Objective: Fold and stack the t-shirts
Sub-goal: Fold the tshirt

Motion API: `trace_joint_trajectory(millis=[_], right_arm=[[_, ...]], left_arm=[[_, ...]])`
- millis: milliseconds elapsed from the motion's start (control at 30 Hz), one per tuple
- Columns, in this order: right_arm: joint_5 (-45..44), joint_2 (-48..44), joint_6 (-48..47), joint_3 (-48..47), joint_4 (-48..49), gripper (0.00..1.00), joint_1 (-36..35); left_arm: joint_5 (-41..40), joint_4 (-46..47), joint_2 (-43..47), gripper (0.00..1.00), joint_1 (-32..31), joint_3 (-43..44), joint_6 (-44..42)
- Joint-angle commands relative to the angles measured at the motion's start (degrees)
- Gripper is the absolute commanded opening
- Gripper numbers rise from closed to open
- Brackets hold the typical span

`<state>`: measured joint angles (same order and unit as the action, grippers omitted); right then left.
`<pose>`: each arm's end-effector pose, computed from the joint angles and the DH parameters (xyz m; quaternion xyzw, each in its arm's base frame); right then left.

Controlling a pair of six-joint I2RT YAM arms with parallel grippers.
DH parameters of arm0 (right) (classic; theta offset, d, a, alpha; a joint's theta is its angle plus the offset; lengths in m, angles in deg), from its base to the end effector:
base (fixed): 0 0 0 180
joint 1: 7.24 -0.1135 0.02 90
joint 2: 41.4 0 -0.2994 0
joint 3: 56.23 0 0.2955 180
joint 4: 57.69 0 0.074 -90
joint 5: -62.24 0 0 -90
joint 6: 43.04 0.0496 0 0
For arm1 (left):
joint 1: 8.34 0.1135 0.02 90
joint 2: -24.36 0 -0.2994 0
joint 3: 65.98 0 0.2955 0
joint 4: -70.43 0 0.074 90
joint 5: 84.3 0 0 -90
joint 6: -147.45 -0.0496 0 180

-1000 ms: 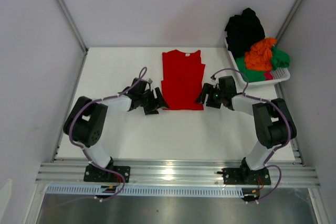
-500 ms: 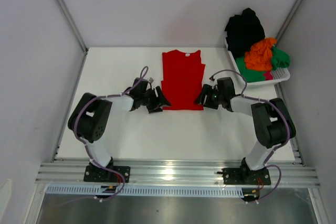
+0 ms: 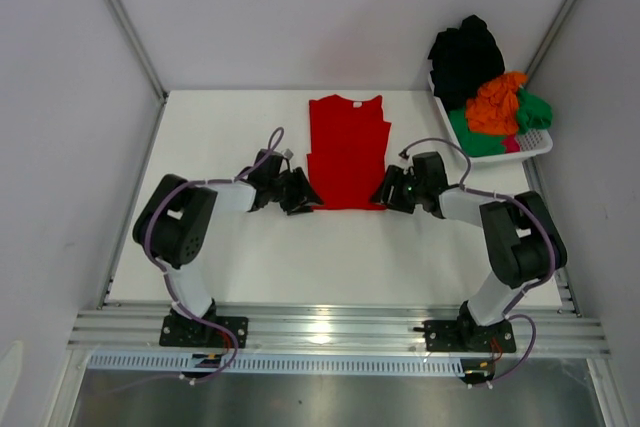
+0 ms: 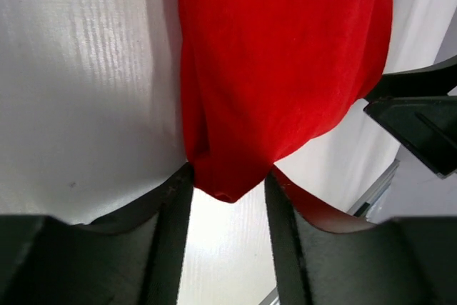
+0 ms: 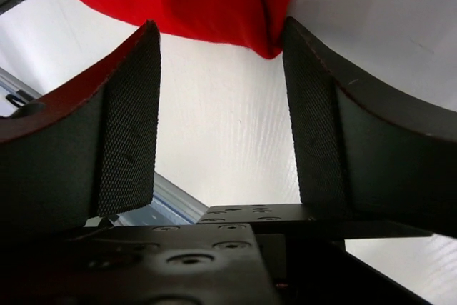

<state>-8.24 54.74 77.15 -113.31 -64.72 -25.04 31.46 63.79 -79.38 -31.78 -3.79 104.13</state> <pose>0.3427 0.1274 0.1380 0.0356 0.9156 0.2935 0.2727 0.3505 -0.1755 0.1199 -0.1055 0.9080 -0.3703 0.1651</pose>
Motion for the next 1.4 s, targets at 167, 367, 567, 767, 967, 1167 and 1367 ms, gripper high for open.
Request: trace_joint_trajectory(millis=[167, 367, 567, 767, 967, 1167, 1367], right_arm=[[-2.13, 7.57, 1.01, -0.07, -3.63, 0.33, -1.36], [-2.74, 3.98, 0.48, 0.71, -6.71, 0.0, -1.62], [-2.65, -1.64, 0.3, 2.47, -10.05, 0.0, -3.46], [-2.39, -10.52, 3.2, 10.28, -12.42, 0.0, -5.48], [-3.8, -27.03, 7.5, 18.28, -19.17, 0.0, -7.77], [-3.97, -44.7, 12.6, 19.36, -29.18, 0.0, -8.21], [-6.6, -50.88, 14.1, 12.95, -33.86, 0.0, -8.3]], left_arm=[[-1.5, -1.48, -0.67, 0.38, 0.06, 0.94, -1.5], [-1.94, -2.26, -0.93, 0.01, 0.15, 1.81, -2.73], [-2.38, -3.67, 4.15, 0.01, -0.55, -2.74, -3.08], [-5.54, -4.64, 17.42, 0.01, -4.41, -12.67, -1.33], [-12.12, -13.07, 30.67, 0.01, -12.76, -17.43, 2.44], [-20.38, -25.19, 46.75, 0.01, -19.97, -19.9, 8.51], [-25.49, -33.01, 50.58, 0.01, -20.42, -12.44, 6.51]])
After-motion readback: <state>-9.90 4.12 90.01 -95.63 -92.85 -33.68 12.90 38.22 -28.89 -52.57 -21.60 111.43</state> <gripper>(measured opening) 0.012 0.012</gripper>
